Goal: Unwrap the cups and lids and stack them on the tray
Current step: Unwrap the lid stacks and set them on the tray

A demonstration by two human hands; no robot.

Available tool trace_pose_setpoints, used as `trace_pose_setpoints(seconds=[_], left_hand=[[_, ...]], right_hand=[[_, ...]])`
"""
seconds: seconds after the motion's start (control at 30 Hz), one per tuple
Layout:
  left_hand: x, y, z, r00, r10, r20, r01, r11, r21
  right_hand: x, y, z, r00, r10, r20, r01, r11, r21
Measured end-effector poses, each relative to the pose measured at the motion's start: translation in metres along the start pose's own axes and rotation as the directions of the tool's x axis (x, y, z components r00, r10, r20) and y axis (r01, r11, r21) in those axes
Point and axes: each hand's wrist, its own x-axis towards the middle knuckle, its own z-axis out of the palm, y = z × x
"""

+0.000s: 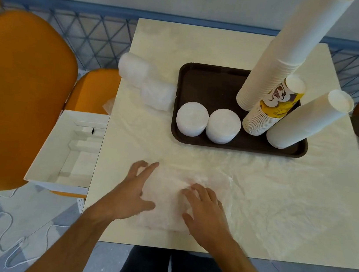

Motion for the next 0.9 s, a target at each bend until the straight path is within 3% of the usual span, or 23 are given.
trace_pose_setpoints(seconds=[0.07, 0.13, 0.23, 0.3, 0.37, 0.63, 0.83, 0.9], left_hand=[[-0.002, 0.006, 0.003, 0.961, 0.051, -0.272, 0.016, 0.971, 0.237], [-0.001, 0.019, 0.013, 0.911, 0.179, -0.371, -0.038, 0.934, 0.357], [0.01, 0.034, 0.043, 0.94, 0.32, -0.118, -0.229, 0.85, 0.474], [0.023, 0.027, 0.055, 0.967, 0.253, -0.003, -0.212, 0.817, 0.536], [0.032, 0.011, 0.054, 0.984, 0.176, 0.015, -0.154, 0.806, 0.571], [0.043, -0.024, 0.031, 0.982, 0.148, 0.118, -0.188, 0.698, 0.691], [0.045, -0.026, 0.009, 0.985, 0.048, 0.166, -0.16, 0.621, 0.768], [0.049, -0.019, 0.001, 0.981, 0.023, 0.191, -0.16, 0.654, 0.74]], right_hand=[[0.002, 0.001, 0.004, 1.0, -0.002, -0.009, 0.002, 1.0, -0.014], [0.005, 0.002, 0.007, 1.0, -0.008, -0.018, 0.008, 1.0, -0.022], [0.008, 0.0, 0.009, 1.0, -0.003, -0.029, 0.002, 0.999, -0.037], [0.01, 0.0, 0.006, 1.0, 0.013, -0.025, -0.014, 0.999, -0.036], [0.011, 0.003, 0.0, 1.0, 0.024, -0.006, -0.025, 0.999, -0.027], [0.01, 0.036, -0.018, 0.996, 0.063, 0.058, -0.059, 0.995, -0.076], [0.009, 0.039, -0.026, 0.994, 0.064, 0.089, -0.055, 0.993, -0.106], [0.009, 0.033, -0.028, 0.994, 0.077, 0.082, -0.066, 0.99, -0.125]])
